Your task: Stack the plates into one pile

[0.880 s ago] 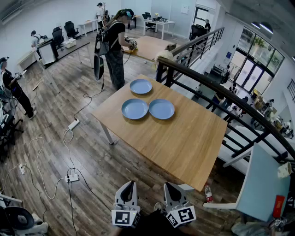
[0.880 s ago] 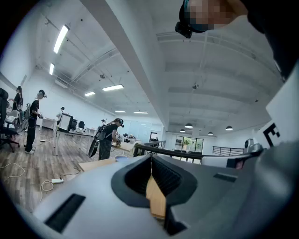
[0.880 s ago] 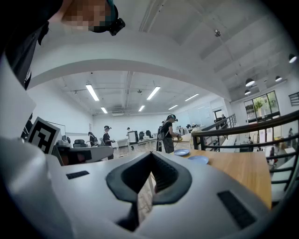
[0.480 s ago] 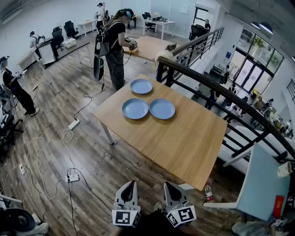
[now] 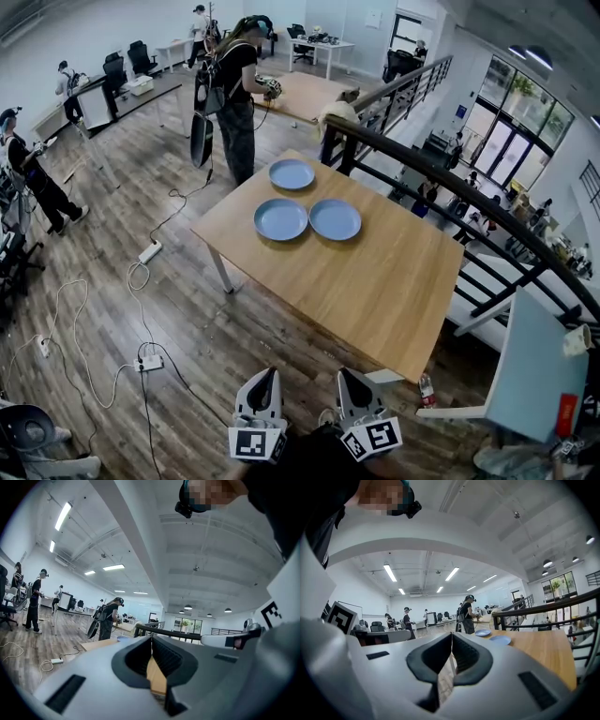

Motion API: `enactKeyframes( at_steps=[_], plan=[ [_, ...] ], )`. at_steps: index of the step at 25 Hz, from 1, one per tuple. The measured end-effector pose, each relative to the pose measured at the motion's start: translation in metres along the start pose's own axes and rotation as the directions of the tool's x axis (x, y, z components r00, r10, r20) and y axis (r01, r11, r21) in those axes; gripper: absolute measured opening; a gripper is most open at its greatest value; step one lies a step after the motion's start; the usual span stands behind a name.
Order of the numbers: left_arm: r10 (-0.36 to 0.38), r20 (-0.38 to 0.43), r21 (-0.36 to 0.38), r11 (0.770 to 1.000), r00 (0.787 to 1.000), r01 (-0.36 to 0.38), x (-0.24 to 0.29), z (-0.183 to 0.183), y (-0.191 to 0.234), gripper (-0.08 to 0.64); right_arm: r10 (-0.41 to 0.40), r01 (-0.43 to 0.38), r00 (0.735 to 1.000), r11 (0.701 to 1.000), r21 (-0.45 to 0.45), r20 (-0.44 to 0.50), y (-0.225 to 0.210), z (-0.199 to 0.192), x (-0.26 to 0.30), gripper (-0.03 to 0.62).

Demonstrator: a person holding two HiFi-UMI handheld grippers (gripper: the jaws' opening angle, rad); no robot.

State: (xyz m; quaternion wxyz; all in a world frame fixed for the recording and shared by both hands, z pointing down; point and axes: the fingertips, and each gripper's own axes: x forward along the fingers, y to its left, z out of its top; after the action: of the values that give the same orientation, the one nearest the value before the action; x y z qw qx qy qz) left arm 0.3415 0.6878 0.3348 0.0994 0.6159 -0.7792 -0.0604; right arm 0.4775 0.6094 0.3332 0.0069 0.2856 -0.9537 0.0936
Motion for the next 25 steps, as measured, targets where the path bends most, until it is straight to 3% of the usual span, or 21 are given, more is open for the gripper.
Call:
enactKeyframes(
  at_steps=[5,12,25],
  plan=[
    [-0.020,0.033,-0.002,1.000,0.999,0.020,-0.015,0.006,0.023,0.023,-0.011,0.011,1.000,1.000,-0.008,-0.002,0.024,-0.010,0.011,0.031],
    [0.002,0.004,-0.005,1.000,1.000,-0.002,-0.019,0.000,0.057,0.023,-0.008,0.008,1.000,1.000,-0.023,0.004,0.043,-0.012,0.032,0.029],
    [0.029,0.028,0.036,0.999,0.999,-0.030,0.061,0.015,0.110,0.024,0.012,-0.012,1.000,1.000,-0.023,0.006,0.016,-0.015,0.136,0.031]
  ],
)
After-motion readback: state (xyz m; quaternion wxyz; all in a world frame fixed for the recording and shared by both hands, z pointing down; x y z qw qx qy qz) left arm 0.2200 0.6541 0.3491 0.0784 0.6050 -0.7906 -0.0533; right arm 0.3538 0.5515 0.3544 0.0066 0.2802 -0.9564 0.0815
